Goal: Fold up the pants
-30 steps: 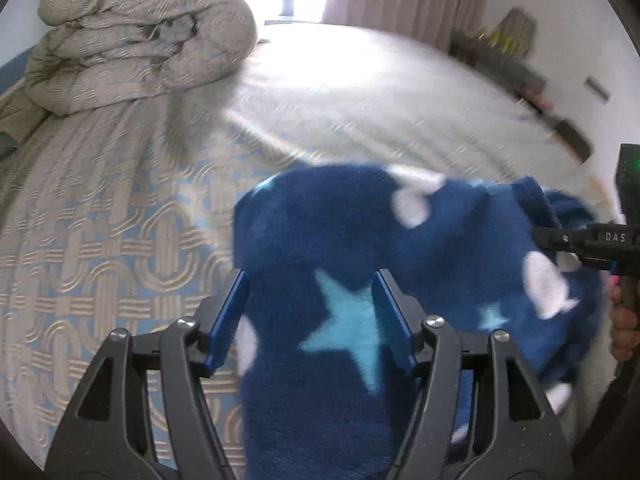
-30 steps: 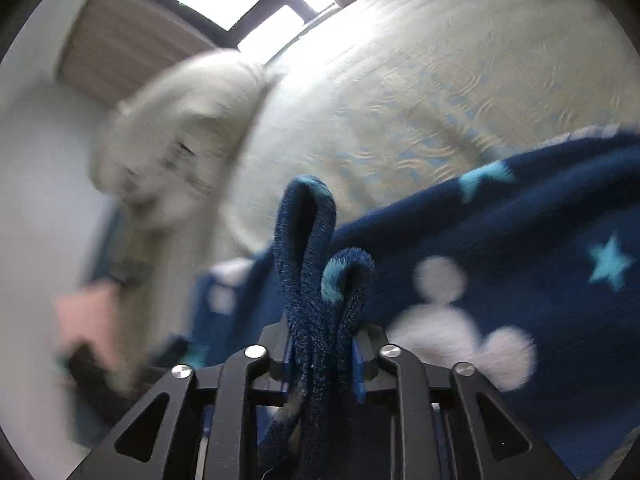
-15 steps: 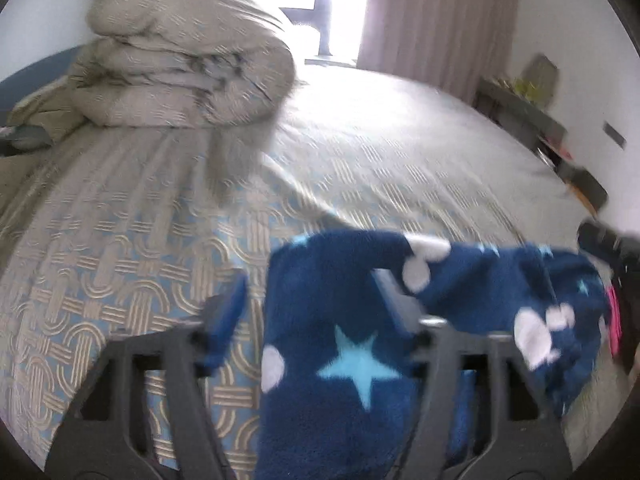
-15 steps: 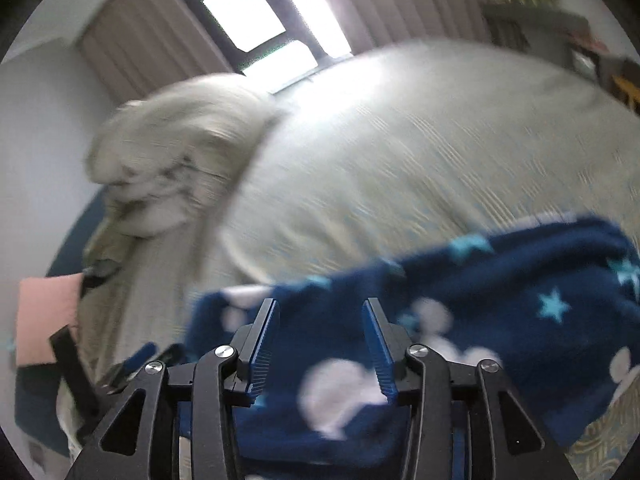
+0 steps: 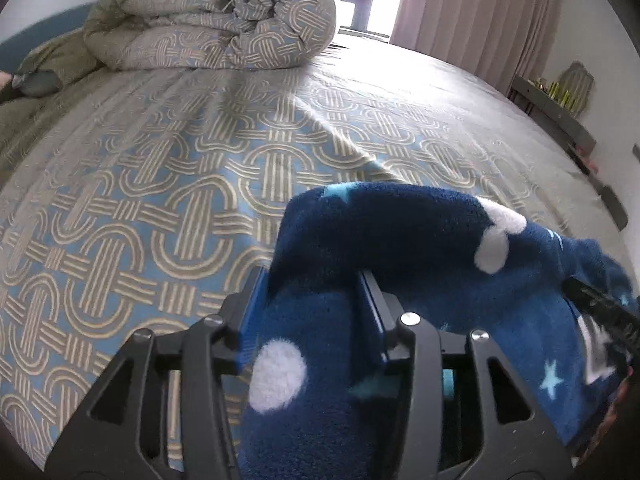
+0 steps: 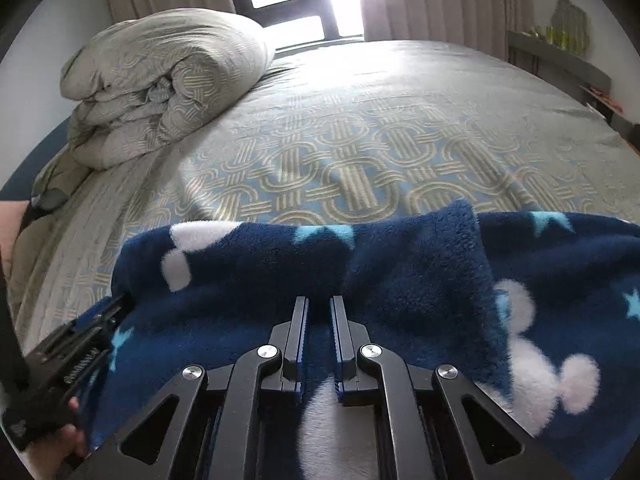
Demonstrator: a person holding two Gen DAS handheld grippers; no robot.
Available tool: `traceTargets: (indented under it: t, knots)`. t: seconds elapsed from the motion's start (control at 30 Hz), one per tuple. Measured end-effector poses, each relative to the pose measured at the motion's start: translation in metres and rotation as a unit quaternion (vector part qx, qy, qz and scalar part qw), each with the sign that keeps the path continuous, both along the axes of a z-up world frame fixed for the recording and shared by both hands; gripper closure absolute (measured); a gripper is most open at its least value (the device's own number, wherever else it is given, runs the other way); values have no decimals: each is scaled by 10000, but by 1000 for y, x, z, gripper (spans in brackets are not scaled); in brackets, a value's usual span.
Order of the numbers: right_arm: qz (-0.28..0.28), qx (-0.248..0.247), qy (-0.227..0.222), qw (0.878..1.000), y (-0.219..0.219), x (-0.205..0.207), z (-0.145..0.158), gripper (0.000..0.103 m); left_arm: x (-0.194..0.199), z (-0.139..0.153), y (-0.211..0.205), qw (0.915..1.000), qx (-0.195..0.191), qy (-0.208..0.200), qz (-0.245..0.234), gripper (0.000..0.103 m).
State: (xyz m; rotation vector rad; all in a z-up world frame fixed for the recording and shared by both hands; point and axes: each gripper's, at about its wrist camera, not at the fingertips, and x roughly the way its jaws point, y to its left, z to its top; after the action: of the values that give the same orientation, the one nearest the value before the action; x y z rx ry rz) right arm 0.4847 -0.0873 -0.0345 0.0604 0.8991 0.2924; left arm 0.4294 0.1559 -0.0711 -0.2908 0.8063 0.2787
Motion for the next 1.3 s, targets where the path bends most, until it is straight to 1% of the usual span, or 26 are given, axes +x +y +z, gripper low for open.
traceTargets:
  t: [0.07,0.1,0.13,0.17,0.2,0.23,0.27,0.37,0.53,0.6,0.63,0.67,0.7,0.77,0.8,0.83,0.87,0.93,0.97,1.03,1.13,1.17,1.2,1.23,1.27,1.3]
  knots:
    - [-327,58,-168,9993,-11,-4,14,92,-2,3,1,10000,-23,6,-4,55]
    - [-476,-35,-281,9985,-18,-4,17,91,-2,1,0,10000,28,28,-36,52]
    - [-607,-126,-283,9977,-24,-1,13,91,1,-2,-1,9998,149,114,-72,47]
    - [-657,-115,-153,9977,-28,2,1,91,4,-8,-3,9993,302,213,-91,39]
    - [-617,35,100,9980,-32,10,-16,92,4,-11,-2,9992,334,177,-90,37]
    - [-610,209,80,9979,-37,13,-25,93,4,-12,1,9996,266,121,-64,36]
    - [-610,210,21,9979,-37,12,-23,93,3,-13,5,9999,85,100,-43,36]
    - [-580,12,-26,9983,-33,7,-18,92,2,-13,10,9999,-117,104,-53,36]
    - [-529,37,99,9985,-32,12,-14,91,1,-6,8,9998,-84,186,-75,36]
    - [-491,282,264,9980,-37,15,-5,83,1,-3,9,9998,-48,199,-84,36]
    - [-431,494,371,9972,-38,19,0,74,1,0,8,9998,-41,191,-76,36]
    - [-379,799,457,9950,-46,18,6,61,0,2,6,9998,-13,175,-78,37]
    - [-388,1084,479,9922,-57,15,15,56,-1,5,4,9998,28,159,-91,37]
    - [-627,1345,271,9886,-82,9,35,39,-2,14,-5,9997,158,47,-204,37]
    - [-801,1351,104,9875,-97,5,45,34,-3,17,-9,9995,198,-6,-252,37]
    - [-955,1337,-44,9864,-113,2,54,22,-3,21,-15,9991,276,-74,-311,37]
    - [-1146,1350,-192,9840,-132,-2,60,15,-4,26,-24,9983,398,-153,-397,37]
    - [-1785,1520,-286,9717,-175,-9,63,14,-5,33,-40,9964,560,-276,-570,37]
    - [-2187,1702,-229,9606,-200,-12,61,14,-5,37,-51,9951,635,-347,-679,37]
    - [-2680,2088,-147,9404,-240,-16,51,14,-6,41,-67,9932,622,-441,-878,37]
    - [-3208,2325,86,9181,-281,-19,28,14,-7,39,-103,9857,519,-689,-1446,36]
    - [-3326,2434,169,9110,-288,-20,21,14,-5,33,-114,9824,592,-694,-1632,34]
    - [-3446,2651,264,9001,-296,-22,14,14,-3,29,-121,9804,652,-650,-1739,33]
    - [-3526,2955,362,8872,-303,-25,7,14,1,17,-130,9783,703,-485,-1888,33]
    - [-3540,3240,387,8765,-309,-28,3,14,5,2,-138,9770,872,-351,-1915,32]
    - [-3571,3364,390,8705,-313,-31,2,14,3,-1,-141,9757,995,-439,-1900,32]
